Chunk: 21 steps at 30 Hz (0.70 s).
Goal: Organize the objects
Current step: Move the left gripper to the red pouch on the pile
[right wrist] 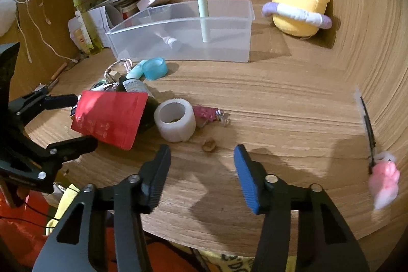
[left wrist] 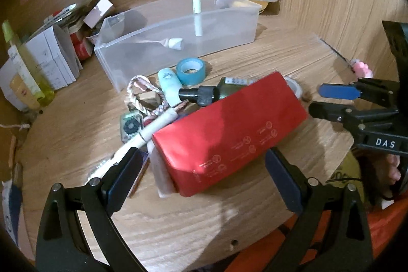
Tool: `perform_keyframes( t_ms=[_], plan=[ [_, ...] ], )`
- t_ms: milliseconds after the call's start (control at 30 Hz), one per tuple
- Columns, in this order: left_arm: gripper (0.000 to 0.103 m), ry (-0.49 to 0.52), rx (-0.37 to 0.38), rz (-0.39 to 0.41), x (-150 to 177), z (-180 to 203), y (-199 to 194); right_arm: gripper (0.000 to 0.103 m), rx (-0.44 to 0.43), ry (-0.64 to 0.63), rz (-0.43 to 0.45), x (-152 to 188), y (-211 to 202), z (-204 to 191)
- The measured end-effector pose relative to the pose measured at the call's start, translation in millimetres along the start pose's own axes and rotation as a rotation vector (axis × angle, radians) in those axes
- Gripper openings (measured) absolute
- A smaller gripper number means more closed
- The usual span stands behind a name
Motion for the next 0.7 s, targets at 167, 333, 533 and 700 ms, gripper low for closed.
perform_keyframes(
  t_ms=[167, 333, 533, 700],
  plan=[
    [0.098, 0.096, -0.003, 0.011, -7, 2, -6, 0.030, -0.009, 0.003, -0.013, -3, 6, 1],
    [0.098, 0.233, -0.028, -0.023, -16, 8, 10, 0.026, 0.002, -0.001, -0.008, -6, 11, -1],
    [0.098, 0.282, -0.015, -0.057, -21, 8, 29, 0.020, 0.004, 0.000, -0.009, -8, 14, -2],
    [0.098, 0.264, 0.014, -0.003, -24, 6, 23, 0.013, 0.012, 0.006, -0.006, -9, 16, 0]
  ],
)
Point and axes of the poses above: each gripper's, at about its wrist camera, not at the fingertips, and y roughly the way its jaws point, z to its right, x to its underside, the point moved 4 cm from there along y, roughly the way its jaws point, and after that the axes turned 13 degrees about y, right-handed, at the moved point
